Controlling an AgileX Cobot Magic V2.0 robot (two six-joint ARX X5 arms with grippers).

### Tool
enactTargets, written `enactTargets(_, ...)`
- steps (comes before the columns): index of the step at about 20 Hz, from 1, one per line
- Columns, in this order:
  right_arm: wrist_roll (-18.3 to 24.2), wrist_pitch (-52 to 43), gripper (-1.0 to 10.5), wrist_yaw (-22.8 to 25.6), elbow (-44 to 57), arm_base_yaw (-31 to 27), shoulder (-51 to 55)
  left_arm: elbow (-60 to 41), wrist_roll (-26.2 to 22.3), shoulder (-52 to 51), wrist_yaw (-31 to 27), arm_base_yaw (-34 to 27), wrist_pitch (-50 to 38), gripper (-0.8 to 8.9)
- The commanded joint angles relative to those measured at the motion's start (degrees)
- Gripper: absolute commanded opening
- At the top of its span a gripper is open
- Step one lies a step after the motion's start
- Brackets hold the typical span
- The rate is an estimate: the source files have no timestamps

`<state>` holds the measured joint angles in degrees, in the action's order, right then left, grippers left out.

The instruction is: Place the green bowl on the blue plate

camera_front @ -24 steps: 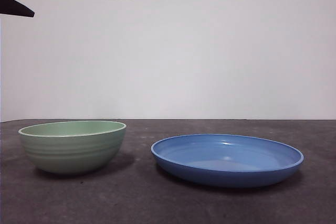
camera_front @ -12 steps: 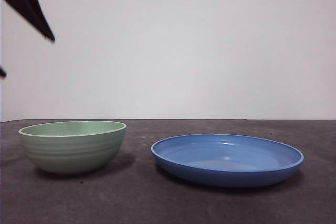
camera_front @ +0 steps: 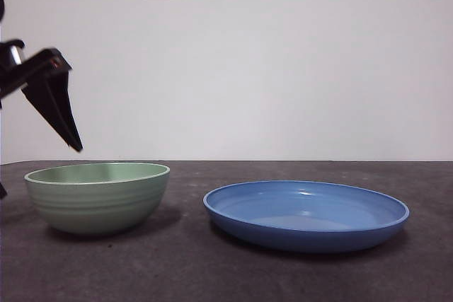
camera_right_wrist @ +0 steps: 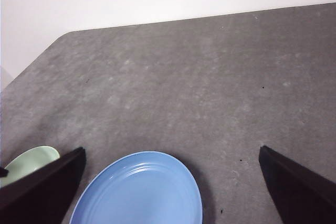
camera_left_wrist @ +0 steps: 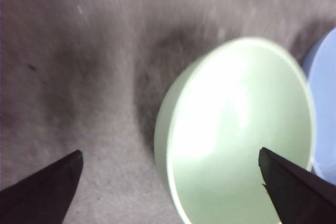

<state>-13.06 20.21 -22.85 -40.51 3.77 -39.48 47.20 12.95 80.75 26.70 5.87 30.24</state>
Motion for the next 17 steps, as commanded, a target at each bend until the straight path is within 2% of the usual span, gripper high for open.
enactTargets(1,0.26,-0.44,6.0,-0.22,-0.96,0.24,-0.48,0.96,-1.16,2.93,-0.28,1.44,-0.26,5.83)
enactTargets(3,0.24,-0.44,6.0,-0.22,-0.96,0.24,-0.48,0.96,-1.77,4.72,-0.28,2.82,-0.44,5.68)
enactTargets(5,0.24,-0.44,6.0,-0.22,-0.96,0.24,-0.48,0.96,-1.77,5.81,-0.31,3.54,-0.83,4.09)
enactTargets(8,0.2,-0.39,6.0,-0.26,-0.96,0.24,-0.48,1.2,-1.57,5.95,-0.31,3.56,-1.31,1.0)
enactTargets(9,0.2,-0.39,6.0,-0.26,-0.96,0.24,-0.48,1.36,-1.6,5.95,-0.31,3.58,-1.33,0.36)
enactTargets(10,0.2,-0.39,6.0,-0.26,-0.96,0.24,-0.48,1.6,-1.6,5.92,-0.31,3.56,-1.31,0.09)
enactTargets(14,0.17,-0.39,6.0,-0.24,-0.96,0.24,-0.48,3.91,0.09,5.92,-0.59,3.67,-0.13,0.09)
enactTargets(17,0.13,-0.39,6.0,-0.24,-0.96,0.24,-0.48,8.41,1.75,5.95,-7.19,5.84,3.8,0.09)
